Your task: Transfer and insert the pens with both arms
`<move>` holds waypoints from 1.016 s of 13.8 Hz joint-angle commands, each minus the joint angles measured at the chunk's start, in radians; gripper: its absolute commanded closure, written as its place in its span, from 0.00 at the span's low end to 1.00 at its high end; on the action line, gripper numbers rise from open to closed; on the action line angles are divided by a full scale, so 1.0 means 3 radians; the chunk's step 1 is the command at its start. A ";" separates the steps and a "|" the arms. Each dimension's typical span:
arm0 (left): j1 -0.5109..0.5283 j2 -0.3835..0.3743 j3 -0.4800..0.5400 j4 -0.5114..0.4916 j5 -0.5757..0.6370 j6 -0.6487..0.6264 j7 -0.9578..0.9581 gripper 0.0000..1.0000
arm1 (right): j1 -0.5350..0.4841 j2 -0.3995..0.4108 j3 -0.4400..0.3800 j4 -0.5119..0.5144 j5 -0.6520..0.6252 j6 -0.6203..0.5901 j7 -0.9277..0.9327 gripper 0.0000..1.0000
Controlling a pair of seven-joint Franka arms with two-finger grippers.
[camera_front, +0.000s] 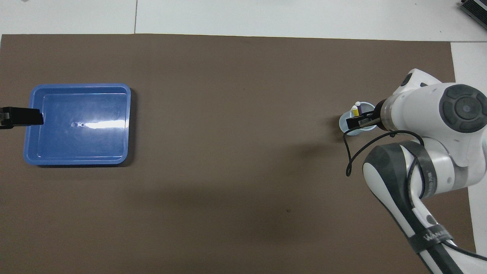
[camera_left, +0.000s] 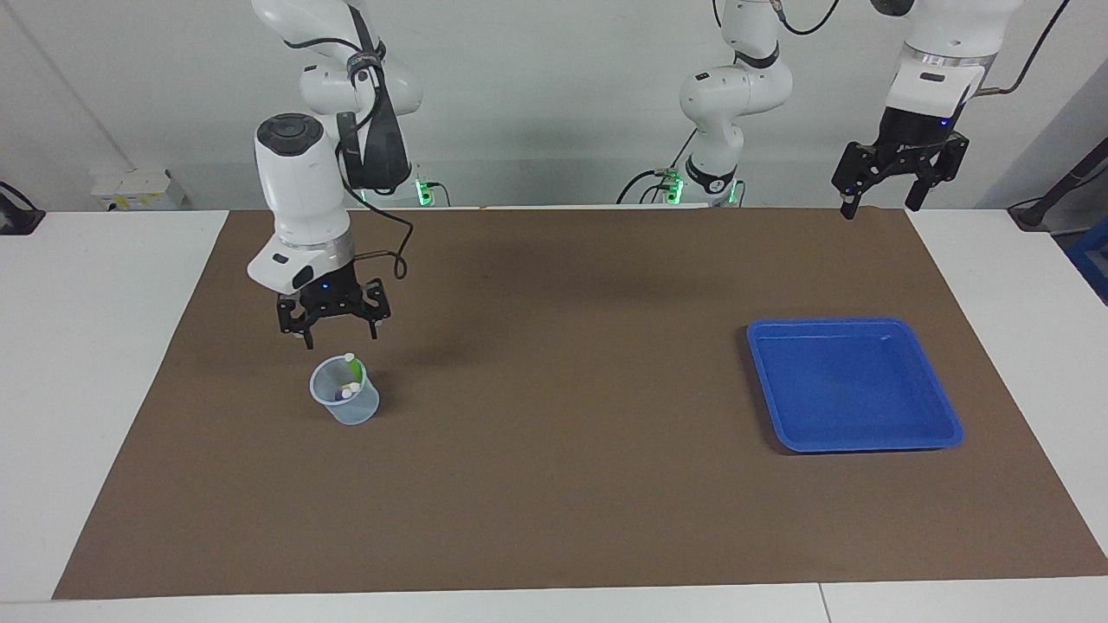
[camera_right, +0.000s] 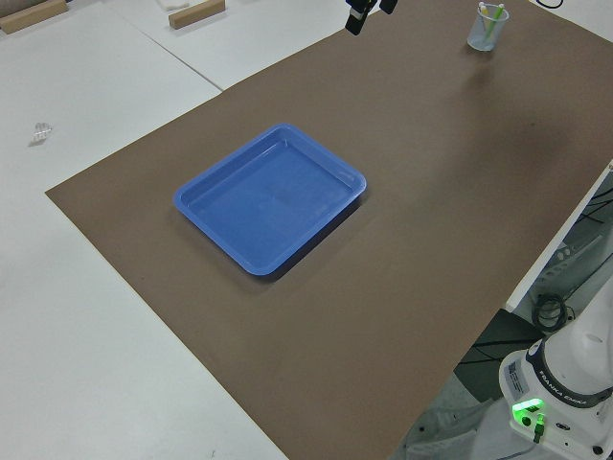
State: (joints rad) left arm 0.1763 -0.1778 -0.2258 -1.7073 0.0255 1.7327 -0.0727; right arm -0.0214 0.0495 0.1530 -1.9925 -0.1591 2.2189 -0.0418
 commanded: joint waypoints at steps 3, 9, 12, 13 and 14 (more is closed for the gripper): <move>0.0005 -0.0041 0.0001 -0.0031 0.0068 -0.0018 -0.0003 0.00 | -0.0062 0.0009 0.0037 0.0030 0.0055 0.0074 -0.0014 0.00; 0.0005 0.0493 0.0011 0.0713 -0.0024 -0.0482 -0.0003 0.00 | -0.0174 0.0014 0.0037 0.0209 0.0116 -0.0017 0.0006 0.00; -0.0020 0.0726 -0.0019 0.1089 0.0022 -0.0647 -0.0003 0.00 | -0.0210 -0.0052 0.0037 0.0285 0.0320 -0.0318 0.0012 0.00; -0.0020 0.0731 -0.0019 0.1089 0.0032 -0.0647 -0.0003 0.00 | -0.0210 -0.0053 0.0037 0.0372 0.0361 -0.0471 0.0012 0.00; 0.0000 0.0726 -0.0019 0.1074 0.0043 -0.0606 0.0002 0.00 | -0.0210 -0.0053 0.0037 0.0474 0.0382 -0.0625 0.0017 0.00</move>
State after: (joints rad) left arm 0.1762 0.0101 -0.2280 -1.4408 0.0226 1.5870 -0.0729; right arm -0.0682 0.0429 0.1519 -1.9045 -0.0799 2.1173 -0.0418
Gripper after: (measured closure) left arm 0.000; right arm 0.000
